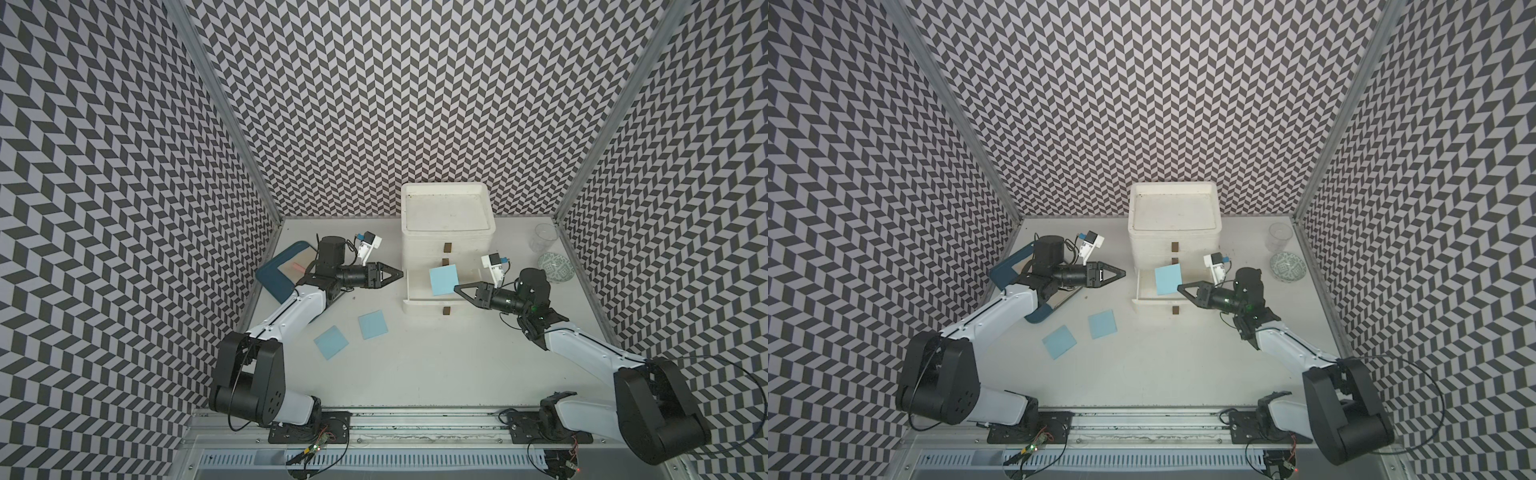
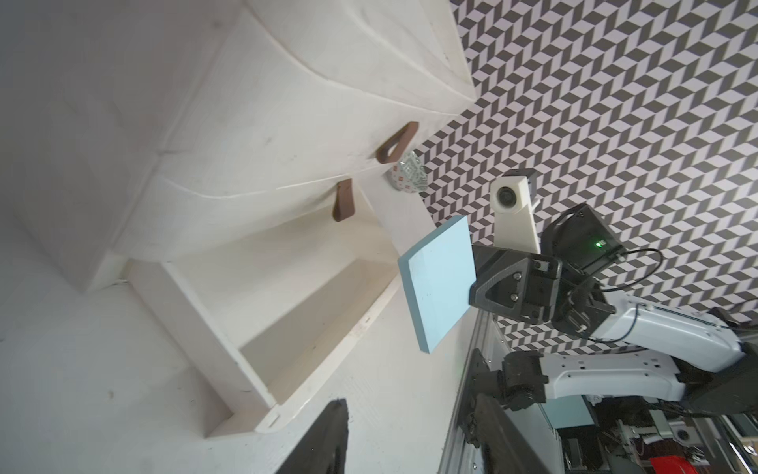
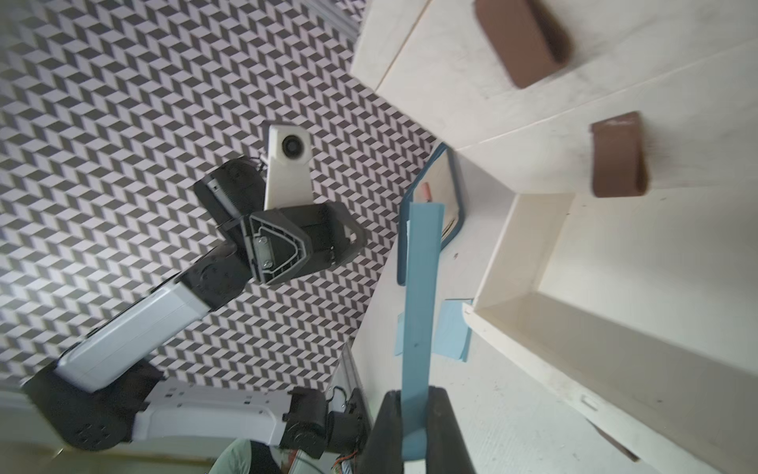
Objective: Please put the sticky notes in the drawer by color
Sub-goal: Pick up the sticky notes from the center of the board, then place the sticky notes in the drawer.
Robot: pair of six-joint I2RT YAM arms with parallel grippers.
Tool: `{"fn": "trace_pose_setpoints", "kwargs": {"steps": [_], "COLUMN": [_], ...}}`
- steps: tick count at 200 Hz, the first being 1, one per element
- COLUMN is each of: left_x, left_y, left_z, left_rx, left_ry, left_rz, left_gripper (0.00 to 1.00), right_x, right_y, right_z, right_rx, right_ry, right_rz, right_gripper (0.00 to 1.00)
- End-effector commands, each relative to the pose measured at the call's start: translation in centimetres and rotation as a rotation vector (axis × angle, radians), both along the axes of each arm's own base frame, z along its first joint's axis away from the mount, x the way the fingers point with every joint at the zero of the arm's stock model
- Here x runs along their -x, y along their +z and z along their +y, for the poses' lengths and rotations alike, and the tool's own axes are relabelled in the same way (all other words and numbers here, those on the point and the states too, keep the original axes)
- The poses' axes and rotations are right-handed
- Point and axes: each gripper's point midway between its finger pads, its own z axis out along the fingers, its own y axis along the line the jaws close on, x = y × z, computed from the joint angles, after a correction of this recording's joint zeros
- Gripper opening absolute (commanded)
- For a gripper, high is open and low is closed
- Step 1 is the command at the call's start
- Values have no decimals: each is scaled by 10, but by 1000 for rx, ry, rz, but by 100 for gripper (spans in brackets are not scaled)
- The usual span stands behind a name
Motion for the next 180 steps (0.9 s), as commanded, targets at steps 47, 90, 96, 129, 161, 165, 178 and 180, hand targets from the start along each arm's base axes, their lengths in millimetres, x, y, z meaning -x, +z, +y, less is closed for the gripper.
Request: {"fn": "trace_pose_setpoints", "kwargs": {"steps": [47,90,96,129,161,165,178,180], "left_x": [-5,-9,-10,-11,-9,-8,-9,-9], "left_y": [-49,-72,-75,-92,-108,-110,-117,-117], "left_z": [25,41,44,57,64,65,68,69], "left_rx": [-229,-340,-355,-459,-535,-540,-556,-558], "left_ry": [133,214,225,295,341,343,357,360], "left_rz": [71,101,105,125,156,160,170,170], "left_gripper": [56,57,57,57,59,60,63,63], "right_x": [-52,-59,-60,-57,-46,-43,-27,-23], "right_y": [-31,-46,-47,-45,-28,-25,-16,-15], "right_z": [-22,-29,-30,-30,-19,-13,16,22], "right_rx": [187,271,279,285,337,353,403,411], "right_ry": [-214,-244,-247,-242,-230,-217,-148,-133], "right_rz": [-26,-23,-24,-33,-114,-134,-206,-217], "right_gripper": [14,29,35,43,49,50,54,55]}}
